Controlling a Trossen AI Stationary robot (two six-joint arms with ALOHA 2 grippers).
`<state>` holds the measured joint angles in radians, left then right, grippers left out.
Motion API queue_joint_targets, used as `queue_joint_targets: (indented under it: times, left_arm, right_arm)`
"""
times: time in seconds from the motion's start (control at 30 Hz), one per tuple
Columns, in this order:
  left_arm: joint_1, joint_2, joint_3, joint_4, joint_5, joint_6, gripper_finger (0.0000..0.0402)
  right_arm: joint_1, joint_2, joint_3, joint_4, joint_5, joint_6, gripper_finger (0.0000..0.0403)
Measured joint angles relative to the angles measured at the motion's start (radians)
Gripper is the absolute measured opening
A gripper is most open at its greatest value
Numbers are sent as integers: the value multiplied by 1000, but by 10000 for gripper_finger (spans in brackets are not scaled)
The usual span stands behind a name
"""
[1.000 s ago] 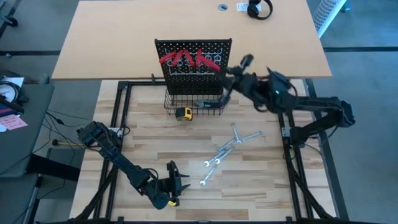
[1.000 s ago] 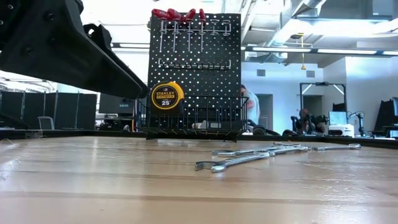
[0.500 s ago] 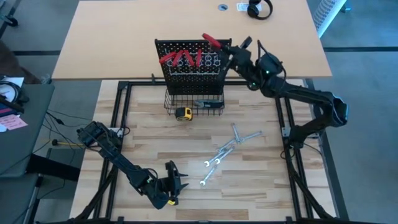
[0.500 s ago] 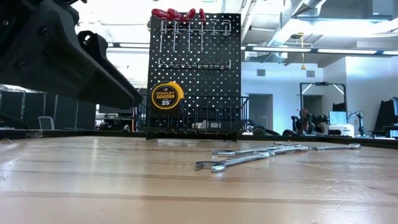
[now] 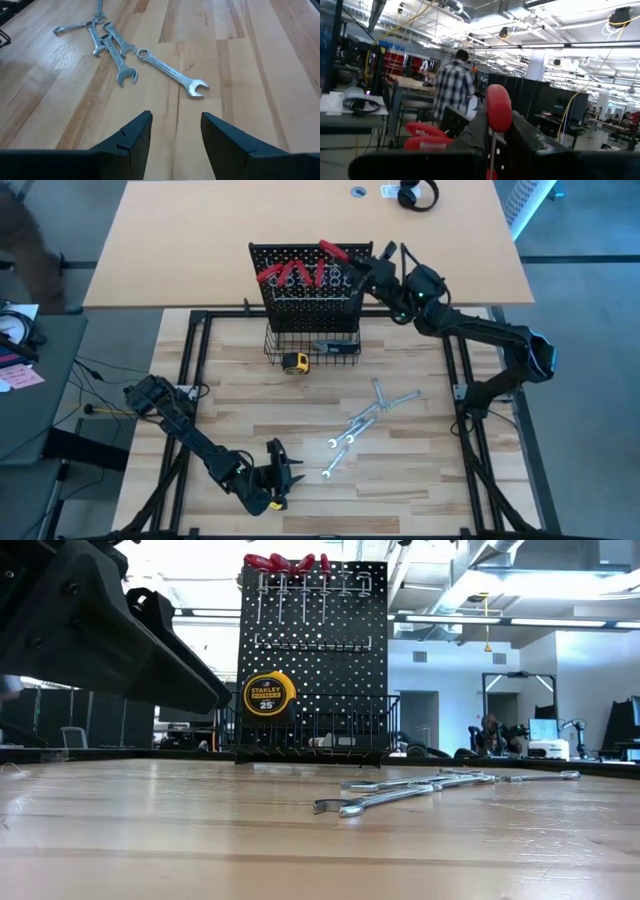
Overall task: Hang tools onto peg board
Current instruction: Hang the red T-handle Allen wrench into the pegboard
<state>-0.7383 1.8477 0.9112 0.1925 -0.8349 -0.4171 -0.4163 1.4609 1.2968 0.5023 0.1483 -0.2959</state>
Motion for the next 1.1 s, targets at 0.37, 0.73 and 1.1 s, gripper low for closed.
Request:
queue_joint_targets:
  times: [0.37,0.73,1.1]
  left_arm:
    - [0,0,0,0,0,0,164]
    - [0,0,0,0,0,-4,164]
    - [0,0,0,-1,1,-13,164]
  right_arm:
    - [-5,0,0,-169,0,-23,54]
    - [-5,-2,0,-237,6,-50,108]
    - [14,-115,0,-318,10,-53,206]
